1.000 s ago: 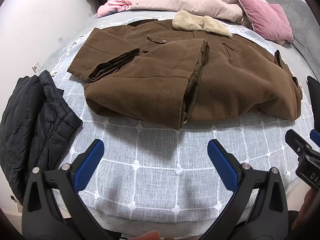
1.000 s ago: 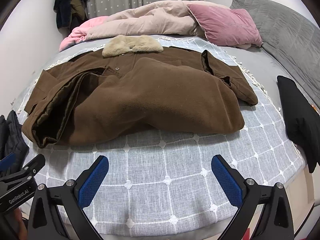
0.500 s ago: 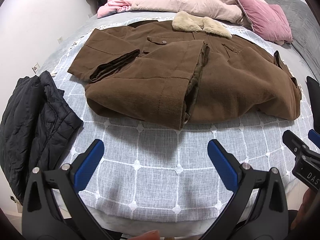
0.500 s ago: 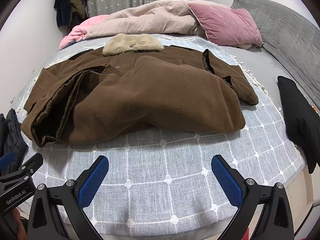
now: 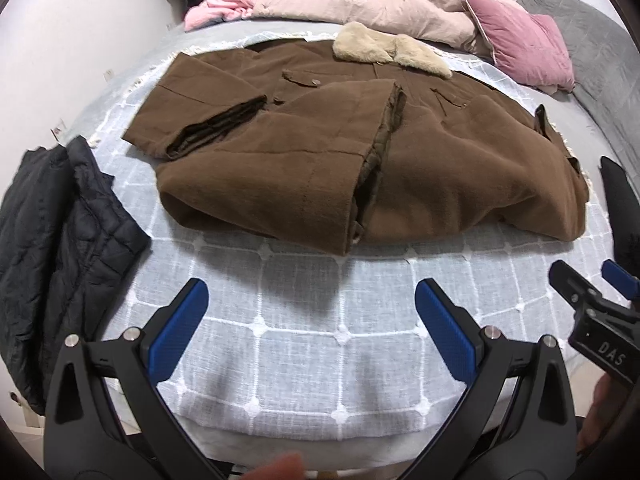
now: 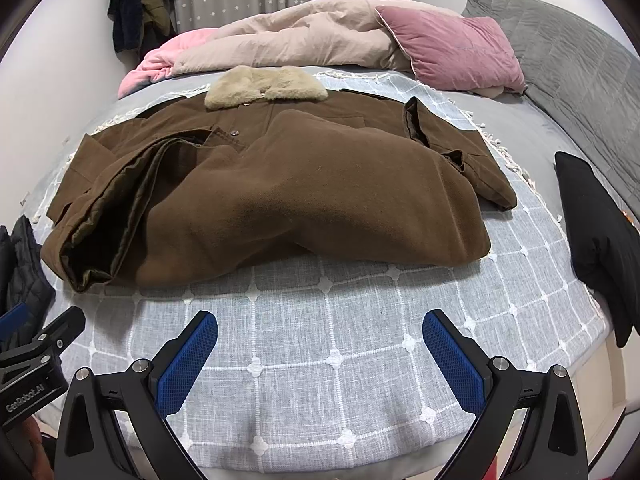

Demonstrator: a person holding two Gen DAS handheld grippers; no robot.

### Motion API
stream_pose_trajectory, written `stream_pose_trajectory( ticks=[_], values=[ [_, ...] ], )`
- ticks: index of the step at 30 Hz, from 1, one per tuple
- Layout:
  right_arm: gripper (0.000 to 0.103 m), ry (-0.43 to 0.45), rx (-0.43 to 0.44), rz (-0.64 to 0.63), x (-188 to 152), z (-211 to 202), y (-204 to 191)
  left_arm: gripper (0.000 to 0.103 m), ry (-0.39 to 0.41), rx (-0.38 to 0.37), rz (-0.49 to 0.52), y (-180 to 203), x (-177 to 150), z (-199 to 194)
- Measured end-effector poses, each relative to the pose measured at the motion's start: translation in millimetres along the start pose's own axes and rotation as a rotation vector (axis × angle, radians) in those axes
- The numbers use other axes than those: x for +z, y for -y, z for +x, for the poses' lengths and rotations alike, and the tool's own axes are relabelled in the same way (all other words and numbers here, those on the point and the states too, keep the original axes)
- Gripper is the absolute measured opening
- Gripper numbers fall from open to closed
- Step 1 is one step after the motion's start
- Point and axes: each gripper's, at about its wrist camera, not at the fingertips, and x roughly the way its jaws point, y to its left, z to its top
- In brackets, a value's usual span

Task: Fold large clothes

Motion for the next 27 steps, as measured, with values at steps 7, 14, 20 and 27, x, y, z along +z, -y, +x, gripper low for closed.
stream_pose_trajectory(
  ticks=[7, 14, 20, 27],
  values=[
    [0.103, -0.002, -0.002, 0.000, -0.6, 0.1, 0.3, 0.103, 0.009, 0.033, -0.004, 1.4, 0.7, -0.9],
    [0.103, -0.004, -0.002, -0.002, -0.4, 0.8, 0.1, 0.103, 0.012, 0.067, -0.006, -3.4, 3.1, 1.5],
    [0.103, -0.007, -0.009, 0.004, -0.9, 1.0, 3.8, 0.103, 0.012, 0.072, -0.006, -5.1, 3.4, 2.0],
    [0.103, -0.012, -0.015, 0.011, -0.2, 1.8, 7.4, 0.103, 0.020, 0.091, -0.015, -11.4, 8.1, 3.1]
  ],
)
